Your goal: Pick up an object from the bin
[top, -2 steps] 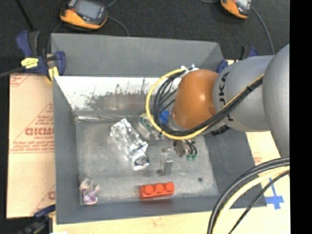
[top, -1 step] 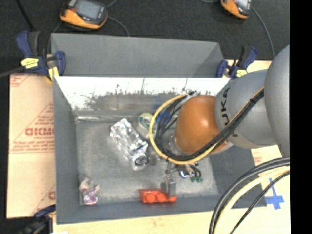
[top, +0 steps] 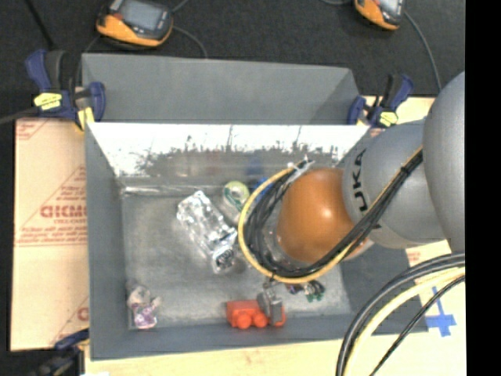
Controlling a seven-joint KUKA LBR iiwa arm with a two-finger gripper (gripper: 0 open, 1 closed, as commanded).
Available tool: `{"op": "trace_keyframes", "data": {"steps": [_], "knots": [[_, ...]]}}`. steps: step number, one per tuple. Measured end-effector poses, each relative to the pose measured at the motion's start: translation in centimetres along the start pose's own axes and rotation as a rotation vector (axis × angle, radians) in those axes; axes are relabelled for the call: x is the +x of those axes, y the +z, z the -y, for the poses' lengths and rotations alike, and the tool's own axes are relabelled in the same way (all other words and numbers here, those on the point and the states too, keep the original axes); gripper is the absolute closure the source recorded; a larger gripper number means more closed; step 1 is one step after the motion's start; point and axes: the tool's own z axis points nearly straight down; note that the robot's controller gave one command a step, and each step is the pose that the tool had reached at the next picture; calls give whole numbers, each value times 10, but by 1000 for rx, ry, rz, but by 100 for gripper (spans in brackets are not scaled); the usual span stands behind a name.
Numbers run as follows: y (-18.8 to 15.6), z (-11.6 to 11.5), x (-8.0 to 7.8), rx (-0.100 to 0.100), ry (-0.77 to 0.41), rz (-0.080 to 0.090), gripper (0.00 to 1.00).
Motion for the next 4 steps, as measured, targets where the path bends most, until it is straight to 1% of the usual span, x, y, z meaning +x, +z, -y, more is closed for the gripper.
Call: {"op": "trace_keyframes", "data": {"steps": [1, 2, 3, 4], "knots": [[8, 3, -1, 0, 2, -6, 0], [12, 2, 6, -4, 0, -30, 100], [11, 20, 14, -4, 0, -21, 100], [-77, 18, -6, -3, -22, -24, 100]]}}
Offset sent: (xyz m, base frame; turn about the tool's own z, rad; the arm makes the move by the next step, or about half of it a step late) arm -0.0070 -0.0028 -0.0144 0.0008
